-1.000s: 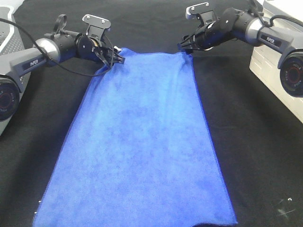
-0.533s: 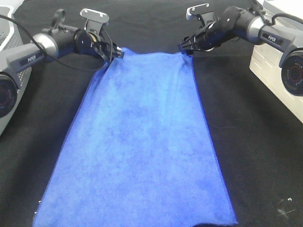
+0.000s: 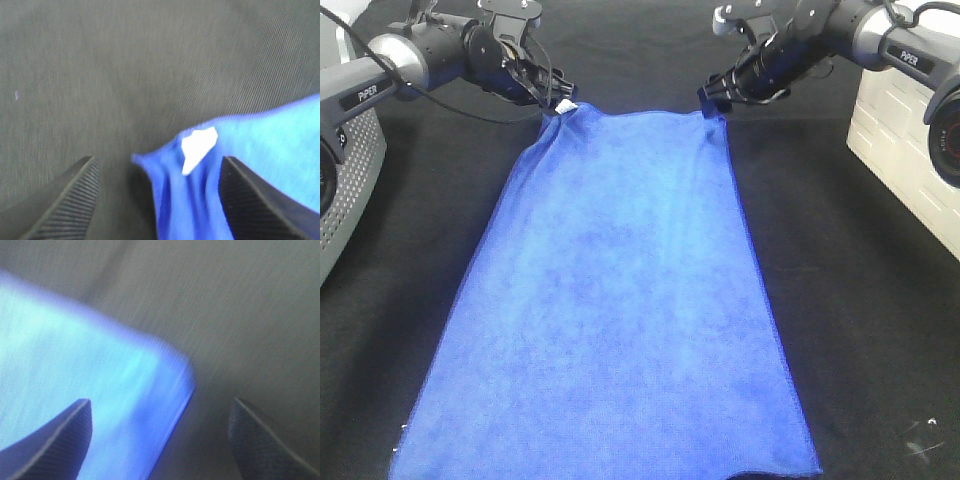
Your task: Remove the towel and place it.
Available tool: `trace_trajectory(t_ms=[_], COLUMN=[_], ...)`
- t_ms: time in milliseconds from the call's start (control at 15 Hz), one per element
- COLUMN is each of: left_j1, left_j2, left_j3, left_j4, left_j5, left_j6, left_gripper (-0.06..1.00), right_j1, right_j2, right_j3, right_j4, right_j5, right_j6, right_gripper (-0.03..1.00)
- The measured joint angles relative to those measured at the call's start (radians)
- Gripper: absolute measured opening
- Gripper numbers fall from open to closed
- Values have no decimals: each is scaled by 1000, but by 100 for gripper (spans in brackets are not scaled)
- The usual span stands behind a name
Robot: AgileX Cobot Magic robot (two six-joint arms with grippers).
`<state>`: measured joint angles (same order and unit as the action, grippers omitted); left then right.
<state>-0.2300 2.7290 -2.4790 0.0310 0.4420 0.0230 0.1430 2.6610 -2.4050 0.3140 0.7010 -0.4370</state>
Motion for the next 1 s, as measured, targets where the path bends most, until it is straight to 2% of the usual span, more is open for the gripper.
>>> trace_trajectory(t_ms=[200, 600, 867, 1000], left_j1=[46, 55, 55, 55], left_j2=[1, 65, 108, 119], left_j3=[0, 0, 0, 0], left_j4=[-31, -154, -163, -163], left_j5=[-1, -68, -92, -111], left_j6=[-23, 16, 34, 37], left_gripper=[64, 64, 60, 54], right_j1=[0, 0, 0, 0], right_j2=[0, 0, 0, 0], right_j3=[0, 0, 0, 0], right_j4=[2, 2, 2, 2], right_j5=[82, 102, 106, 106], right_j6=[6, 23, 23, 23], right_gripper=[73, 73, 73, 73])
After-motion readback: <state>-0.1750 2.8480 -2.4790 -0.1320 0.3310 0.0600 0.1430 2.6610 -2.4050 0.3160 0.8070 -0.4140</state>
